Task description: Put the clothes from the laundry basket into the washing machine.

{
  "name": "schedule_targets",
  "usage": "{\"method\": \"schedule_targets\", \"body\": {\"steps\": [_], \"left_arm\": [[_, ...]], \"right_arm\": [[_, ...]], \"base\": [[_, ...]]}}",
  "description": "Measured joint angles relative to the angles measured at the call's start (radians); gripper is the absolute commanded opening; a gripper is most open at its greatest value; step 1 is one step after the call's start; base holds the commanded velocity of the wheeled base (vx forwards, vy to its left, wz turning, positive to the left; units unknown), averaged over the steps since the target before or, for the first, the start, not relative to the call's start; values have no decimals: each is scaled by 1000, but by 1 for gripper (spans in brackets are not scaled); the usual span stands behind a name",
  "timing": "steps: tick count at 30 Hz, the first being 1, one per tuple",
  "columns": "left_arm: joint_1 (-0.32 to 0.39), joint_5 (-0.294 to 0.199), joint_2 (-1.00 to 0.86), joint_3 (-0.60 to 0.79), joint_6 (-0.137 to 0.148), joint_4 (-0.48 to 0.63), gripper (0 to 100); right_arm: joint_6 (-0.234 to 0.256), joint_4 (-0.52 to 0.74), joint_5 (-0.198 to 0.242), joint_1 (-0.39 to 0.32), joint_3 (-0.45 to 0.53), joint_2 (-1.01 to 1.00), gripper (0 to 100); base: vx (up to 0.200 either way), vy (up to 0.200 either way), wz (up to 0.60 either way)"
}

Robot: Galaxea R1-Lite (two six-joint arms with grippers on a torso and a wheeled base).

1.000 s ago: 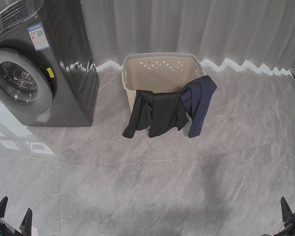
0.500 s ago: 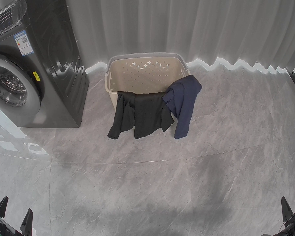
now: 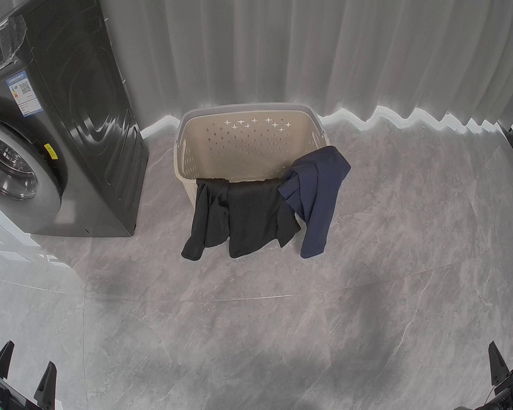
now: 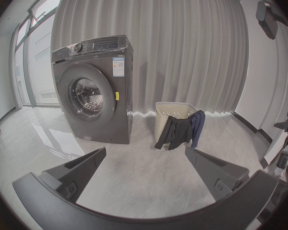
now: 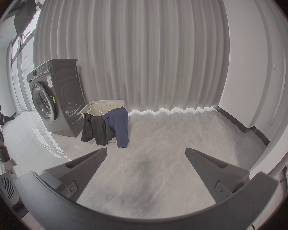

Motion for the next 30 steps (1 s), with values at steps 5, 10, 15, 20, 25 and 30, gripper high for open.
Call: {"method": "schedule_targets", "body": {"steps": [5,10,15,20,25,30], "left_arm": [[0,0,0,0,4,0,100],[0,0,0,0,3,1,100],[0,0,0,0,1,1,100],[0,1,0,0,-1,1,100],[1,0,0,0,-1,1,100],[0,0,0,0,-1,1,100]], "right_arm": [[0,0,0,0,0,0,100],[0,0,0,0,0,0,100],[0,0,0,0,0,0,100],[0,0,0,0,0,0,100],[0,0,0,1,0,0,100],[0,0,1,0,0,0,100]], "base": [[200,0,0],[200,0,0],[200,0,0],[40,0,0],[0,0,0],[200,0,0]]}}
